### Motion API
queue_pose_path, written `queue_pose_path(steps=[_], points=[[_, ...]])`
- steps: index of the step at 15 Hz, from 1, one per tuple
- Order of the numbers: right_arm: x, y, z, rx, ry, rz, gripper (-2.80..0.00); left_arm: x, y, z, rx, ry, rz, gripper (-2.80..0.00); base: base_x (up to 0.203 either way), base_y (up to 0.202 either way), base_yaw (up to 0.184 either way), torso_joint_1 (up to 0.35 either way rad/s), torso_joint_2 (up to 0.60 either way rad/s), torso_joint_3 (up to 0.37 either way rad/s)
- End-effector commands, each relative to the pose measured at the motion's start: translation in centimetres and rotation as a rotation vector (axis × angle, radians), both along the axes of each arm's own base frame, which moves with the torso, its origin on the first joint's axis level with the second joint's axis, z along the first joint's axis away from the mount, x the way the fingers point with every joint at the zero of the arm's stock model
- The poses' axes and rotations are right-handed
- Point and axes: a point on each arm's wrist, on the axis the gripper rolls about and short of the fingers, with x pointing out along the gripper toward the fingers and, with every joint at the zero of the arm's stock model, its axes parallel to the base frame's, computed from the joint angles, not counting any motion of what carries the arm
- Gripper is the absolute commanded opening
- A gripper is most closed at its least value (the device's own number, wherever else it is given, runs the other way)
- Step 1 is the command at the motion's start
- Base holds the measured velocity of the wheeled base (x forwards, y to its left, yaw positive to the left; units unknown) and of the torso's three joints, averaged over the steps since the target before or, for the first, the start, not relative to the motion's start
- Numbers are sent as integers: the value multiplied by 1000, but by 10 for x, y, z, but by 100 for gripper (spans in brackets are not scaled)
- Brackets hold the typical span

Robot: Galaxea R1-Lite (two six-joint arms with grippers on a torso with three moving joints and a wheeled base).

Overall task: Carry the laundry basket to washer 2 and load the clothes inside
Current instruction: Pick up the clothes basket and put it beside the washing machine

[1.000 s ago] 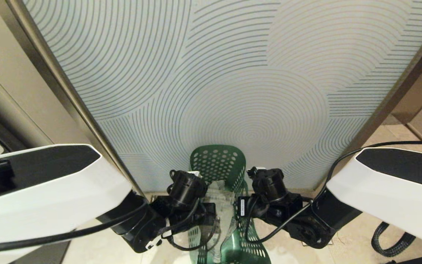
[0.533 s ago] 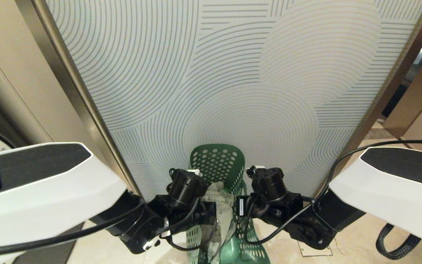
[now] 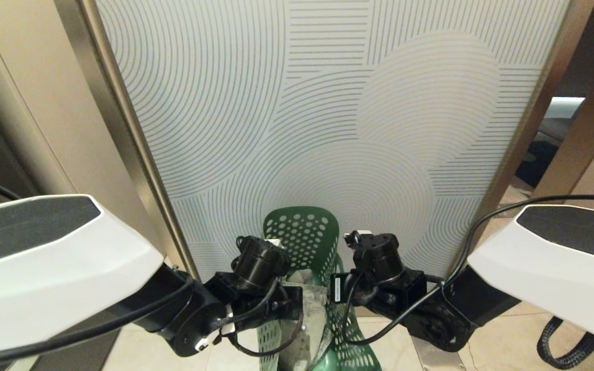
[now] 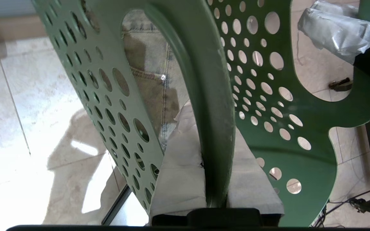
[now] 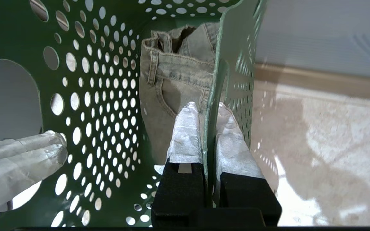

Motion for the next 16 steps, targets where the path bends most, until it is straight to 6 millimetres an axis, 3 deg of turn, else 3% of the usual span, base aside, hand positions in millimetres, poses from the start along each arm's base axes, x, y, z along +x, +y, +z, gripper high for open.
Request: queue_pose_path(steps=[1, 12, 16], points=[[-1, 2, 3, 7, -8, 5, -280, -1, 0, 2, -6, -5, 0, -280, 0, 0, 0, -1, 1, 207], [-1, 2, -3, 4, 5, 2, -280, -2, 0, -5, 8, 12, 3, -280, 0, 0, 0, 4, -1, 201], [-1, 2, -3, 4, 5, 1, -280, -1, 0, -5, 5, 7, 4, -280, 0, 0, 0, 2, -4, 64]])
